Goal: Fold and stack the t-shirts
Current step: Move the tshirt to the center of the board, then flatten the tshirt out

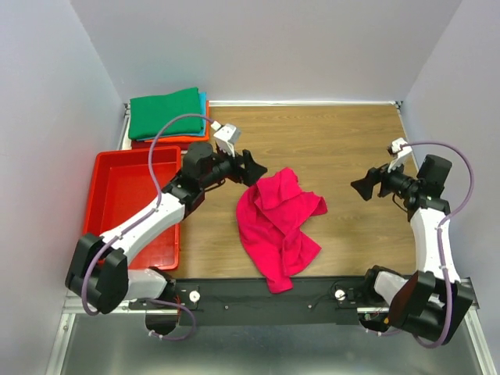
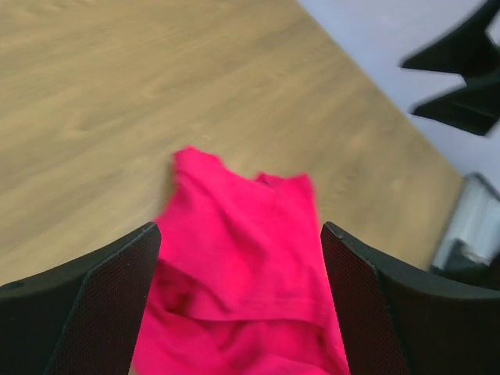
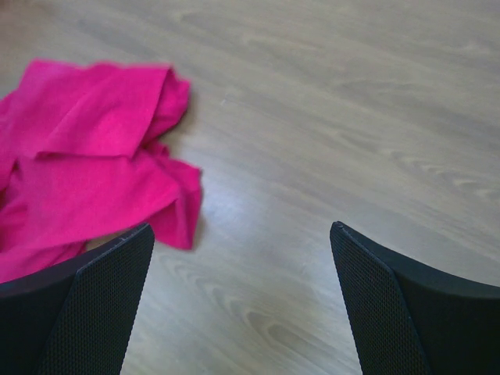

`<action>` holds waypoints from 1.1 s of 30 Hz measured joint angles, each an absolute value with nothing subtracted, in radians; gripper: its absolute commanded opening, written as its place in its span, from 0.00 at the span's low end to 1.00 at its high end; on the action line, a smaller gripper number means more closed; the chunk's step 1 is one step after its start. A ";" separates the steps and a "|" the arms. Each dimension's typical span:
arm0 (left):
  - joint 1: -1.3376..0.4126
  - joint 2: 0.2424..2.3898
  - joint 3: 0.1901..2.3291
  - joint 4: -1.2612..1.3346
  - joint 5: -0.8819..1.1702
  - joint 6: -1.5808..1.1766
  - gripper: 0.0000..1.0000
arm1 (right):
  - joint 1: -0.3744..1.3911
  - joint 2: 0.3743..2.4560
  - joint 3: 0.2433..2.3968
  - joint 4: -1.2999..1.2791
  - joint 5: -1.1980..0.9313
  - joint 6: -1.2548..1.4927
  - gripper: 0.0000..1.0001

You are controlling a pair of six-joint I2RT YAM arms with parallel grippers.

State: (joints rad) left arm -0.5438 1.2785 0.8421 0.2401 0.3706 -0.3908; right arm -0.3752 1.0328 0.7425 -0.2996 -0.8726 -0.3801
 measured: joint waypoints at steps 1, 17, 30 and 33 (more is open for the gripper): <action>-0.542 1.275 0.858 0.225 0.350 -0.364 0.89 | -0.375 1.057 0.751 -0.335 -0.898 -0.411 1.00; -0.810 1.405 1.053 0.040 0.427 0.312 0.79 | -0.230 1.290 0.838 -0.629 -0.987 -0.659 1.00; -1.071 1.898 1.383 -0.027 0.141 0.475 0.73 | -0.312 1.296 0.845 -0.493 -0.730 -0.429 1.00; -1.089 1.971 1.441 -0.041 0.057 0.484 0.72 | -0.312 1.296 0.845 -0.479 -0.701 -0.400 1.00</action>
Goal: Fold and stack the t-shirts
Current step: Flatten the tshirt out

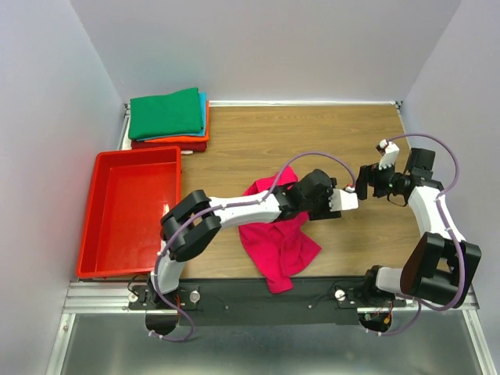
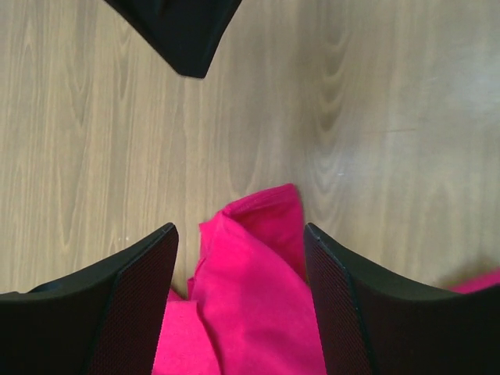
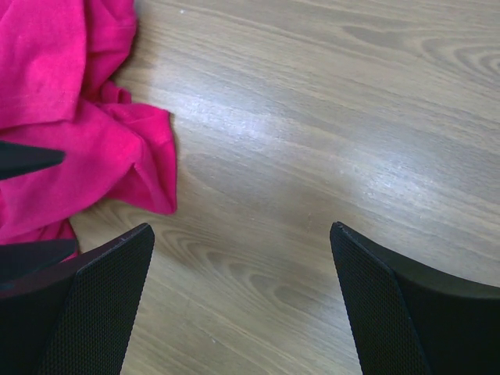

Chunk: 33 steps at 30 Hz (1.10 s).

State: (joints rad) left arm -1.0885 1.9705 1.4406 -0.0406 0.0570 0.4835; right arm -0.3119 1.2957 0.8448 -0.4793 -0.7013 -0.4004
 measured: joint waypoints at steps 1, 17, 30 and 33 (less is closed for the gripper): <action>-1.091 1.993 1.458 -0.047 0.030 0.485 0.70 | -0.311 1.296 0.845 -0.475 -0.694 -0.392 1.00; -1.086 2.181 1.644 -0.230 -0.058 0.511 0.18 | -0.314 1.286 0.845 -0.457 -0.669 -0.355 1.00; -0.991 2.160 1.716 -0.273 -0.046 0.423 0.00 | -0.315 1.274 0.845 -0.462 -0.730 -0.373 1.00; -0.906 2.057 1.696 -0.270 -0.027 0.371 0.00 | -0.314 1.279 0.845 -0.490 -0.810 -0.421 1.00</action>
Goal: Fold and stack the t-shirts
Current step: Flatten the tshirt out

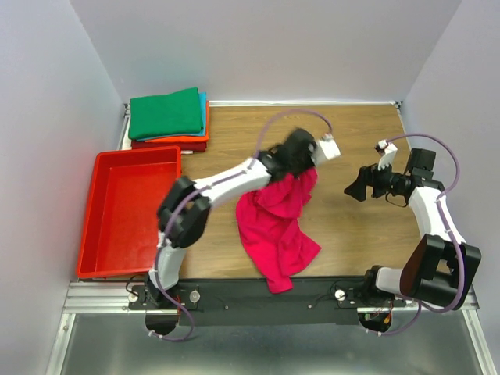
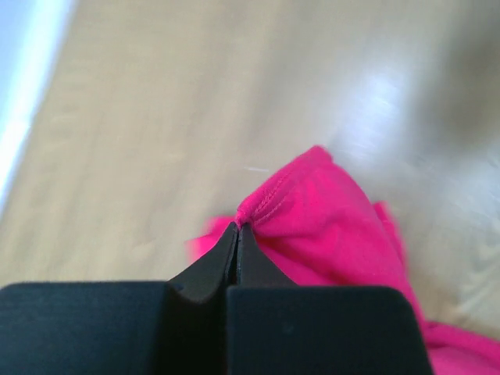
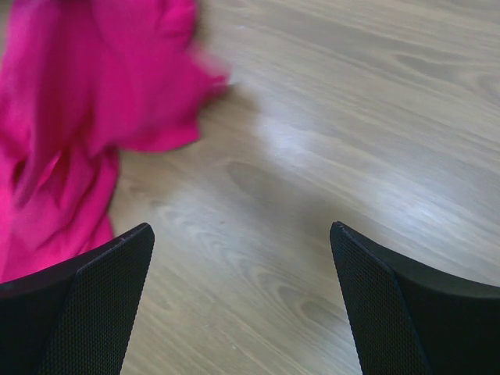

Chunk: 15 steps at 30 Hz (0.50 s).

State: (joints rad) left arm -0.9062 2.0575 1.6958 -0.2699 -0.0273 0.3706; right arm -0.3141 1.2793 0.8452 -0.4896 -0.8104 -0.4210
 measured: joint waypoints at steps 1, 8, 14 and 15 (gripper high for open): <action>-0.861 2.004 1.691 -0.262 -0.006 0.350 0.00 | -0.313 1.286 0.848 -0.514 -0.847 -0.450 1.00; -0.688 1.745 1.669 -0.186 0.089 0.284 0.00 | -0.163 1.332 0.850 -0.593 -0.931 -0.562 1.00; -0.670 1.723 1.618 -0.162 0.192 0.245 0.00 | 0.051 1.409 0.853 -0.609 -0.936 -0.624 1.00; -0.665 1.728 1.613 -0.165 0.208 0.237 0.00 | 0.090 1.428 0.855 -0.612 -0.931 -0.627 1.00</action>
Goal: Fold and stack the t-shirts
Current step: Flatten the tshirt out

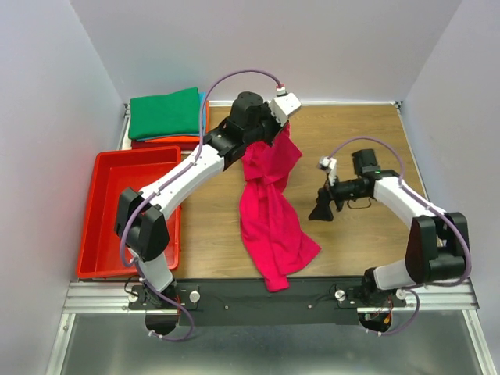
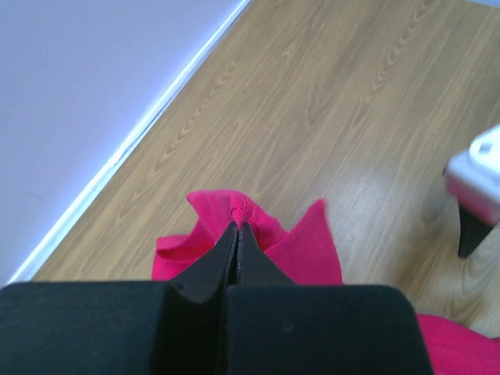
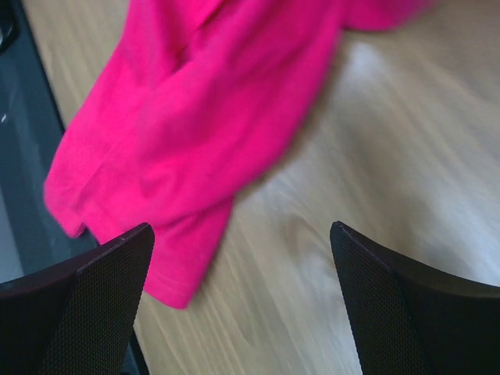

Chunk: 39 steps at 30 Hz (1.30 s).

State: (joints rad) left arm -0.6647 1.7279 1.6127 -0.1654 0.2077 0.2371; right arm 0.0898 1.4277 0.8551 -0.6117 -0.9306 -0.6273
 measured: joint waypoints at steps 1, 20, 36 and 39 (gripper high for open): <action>-0.661 1.730 1.611 -0.167 0.216 0.234 0.00 | 0.131 1.449 0.858 -0.614 -0.920 -0.630 1.00; -0.561 1.720 1.611 -0.155 0.281 0.191 0.00 | 0.447 1.480 0.844 -0.632 -0.694 -0.674 0.91; -0.431 1.752 1.611 -0.095 0.329 0.035 0.00 | 0.941 1.342 0.753 -0.632 -0.656 -1.031 0.77; -0.429 1.763 1.611 -0.091 0.337 0.024 0.00 | 0.990 1.333 0.730 -0.629 -0.627 -1.034 0.73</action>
State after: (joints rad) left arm -0.4294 1.7626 1.6112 -0.0914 0.3367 0.0238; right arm 0.9897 1.3327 0.7300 -0.6292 -0.6270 -1.0340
